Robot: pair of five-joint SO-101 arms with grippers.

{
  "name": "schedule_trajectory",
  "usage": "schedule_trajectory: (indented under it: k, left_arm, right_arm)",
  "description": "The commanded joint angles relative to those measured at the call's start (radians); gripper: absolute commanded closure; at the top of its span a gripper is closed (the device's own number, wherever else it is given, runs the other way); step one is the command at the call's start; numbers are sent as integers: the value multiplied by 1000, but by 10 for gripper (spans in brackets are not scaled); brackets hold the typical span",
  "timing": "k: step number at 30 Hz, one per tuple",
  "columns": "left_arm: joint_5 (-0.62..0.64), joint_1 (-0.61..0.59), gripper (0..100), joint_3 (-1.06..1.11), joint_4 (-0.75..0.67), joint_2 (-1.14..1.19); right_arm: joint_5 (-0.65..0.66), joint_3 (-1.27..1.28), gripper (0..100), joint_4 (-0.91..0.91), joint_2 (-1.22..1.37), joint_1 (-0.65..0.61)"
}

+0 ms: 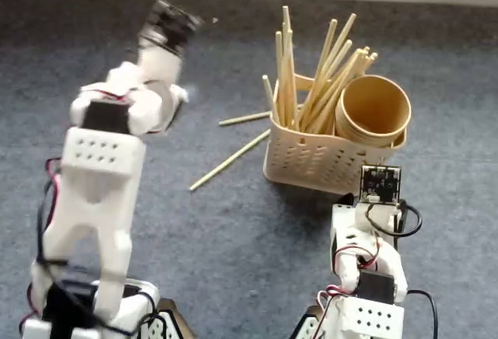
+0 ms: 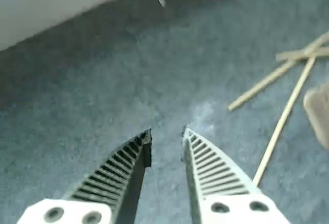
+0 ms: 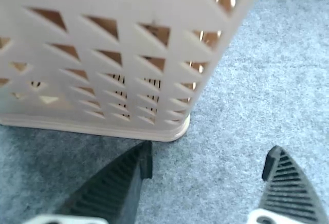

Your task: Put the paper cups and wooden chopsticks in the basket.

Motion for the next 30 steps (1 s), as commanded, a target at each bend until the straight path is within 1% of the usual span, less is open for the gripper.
schedule_trajectory:
  k: [1,8,12,18,22,24,30]
  left_arm:
    - [-180,77,803,19,3,133]
    - [-195,199,830,-96,2,435]
    - [-193,208,843,-182,2,605]
    - [-193,206,842,-283,3,774]
    - [-183,208,842,-288,44,806]
    - [-132,199,842,-289,81,783]
    - [-26,101,840,-283,92,676]
  right_arm:
    - [15,19,663,-22,2,-4]
    - [17,19,663,-22,2,-4]
    - [18,19,663,-22,2,-4]
    - [18,19,663,-22,2,-4]
    - [18,19,663,-22,2,-4]
    - [18,19,663,-22,2,-4]
    - [15,18,663,-22,2,1]
